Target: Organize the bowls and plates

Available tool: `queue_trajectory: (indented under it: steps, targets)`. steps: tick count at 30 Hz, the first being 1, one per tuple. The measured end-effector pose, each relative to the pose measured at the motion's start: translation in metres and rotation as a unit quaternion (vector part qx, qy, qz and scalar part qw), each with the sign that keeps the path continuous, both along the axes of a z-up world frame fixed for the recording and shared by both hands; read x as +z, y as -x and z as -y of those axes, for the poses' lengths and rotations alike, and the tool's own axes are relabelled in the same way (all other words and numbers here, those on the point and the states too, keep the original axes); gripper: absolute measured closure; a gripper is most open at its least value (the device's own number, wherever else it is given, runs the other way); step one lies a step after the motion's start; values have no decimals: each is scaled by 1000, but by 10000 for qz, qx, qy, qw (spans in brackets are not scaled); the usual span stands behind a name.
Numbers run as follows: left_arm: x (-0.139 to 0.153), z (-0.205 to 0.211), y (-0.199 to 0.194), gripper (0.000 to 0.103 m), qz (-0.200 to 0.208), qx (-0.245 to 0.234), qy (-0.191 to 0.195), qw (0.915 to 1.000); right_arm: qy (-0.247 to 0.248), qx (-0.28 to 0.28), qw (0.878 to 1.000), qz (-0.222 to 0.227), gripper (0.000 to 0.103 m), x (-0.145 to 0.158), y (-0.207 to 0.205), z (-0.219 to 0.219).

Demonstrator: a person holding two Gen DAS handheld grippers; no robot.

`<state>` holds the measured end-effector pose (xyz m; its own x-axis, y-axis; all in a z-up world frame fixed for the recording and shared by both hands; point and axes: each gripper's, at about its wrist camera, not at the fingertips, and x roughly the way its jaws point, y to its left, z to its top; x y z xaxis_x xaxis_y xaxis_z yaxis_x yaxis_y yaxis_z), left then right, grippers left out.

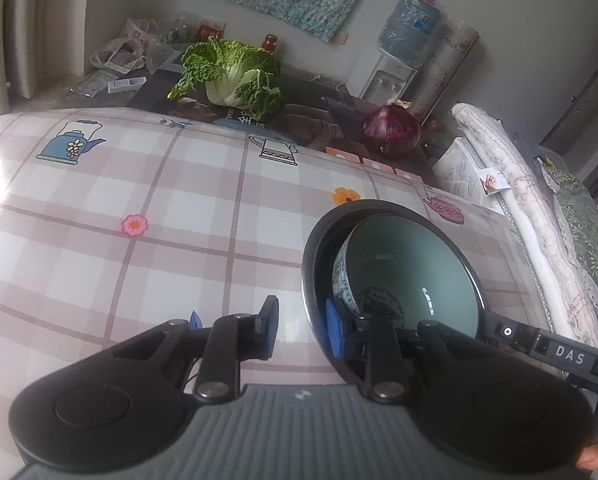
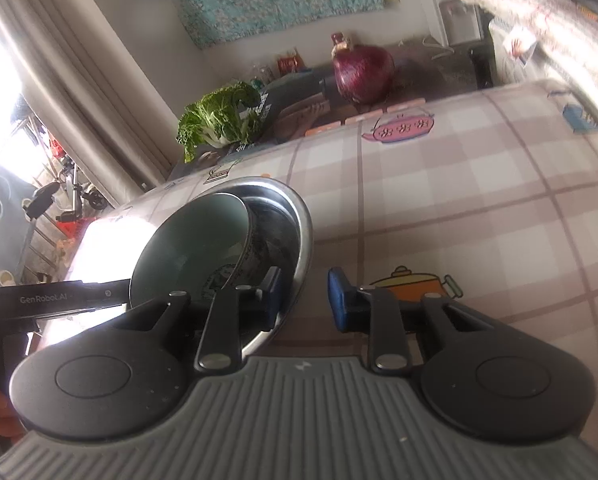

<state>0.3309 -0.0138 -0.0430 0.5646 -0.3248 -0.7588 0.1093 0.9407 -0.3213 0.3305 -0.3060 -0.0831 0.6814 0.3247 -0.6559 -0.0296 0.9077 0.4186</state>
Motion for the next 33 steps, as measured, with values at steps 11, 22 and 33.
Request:
queue_trajectory:
  steps: [11, 22, 33]
  targets:
    - [-11, 2, -12, 77, -197, 118, 134, 9996, -159, 81, 9996, -227, 84, -14, -17, -9]
    - [-22, -5, -20, 82, -335, 273, 636, 9970, -275, 25, 9994, -198, 91, -23, -23, -12]
    - [-18, 3, -17, 95, -316, 232, 629, 9973, -273, 2, 9995, -150, 91, -22, -18, -10]
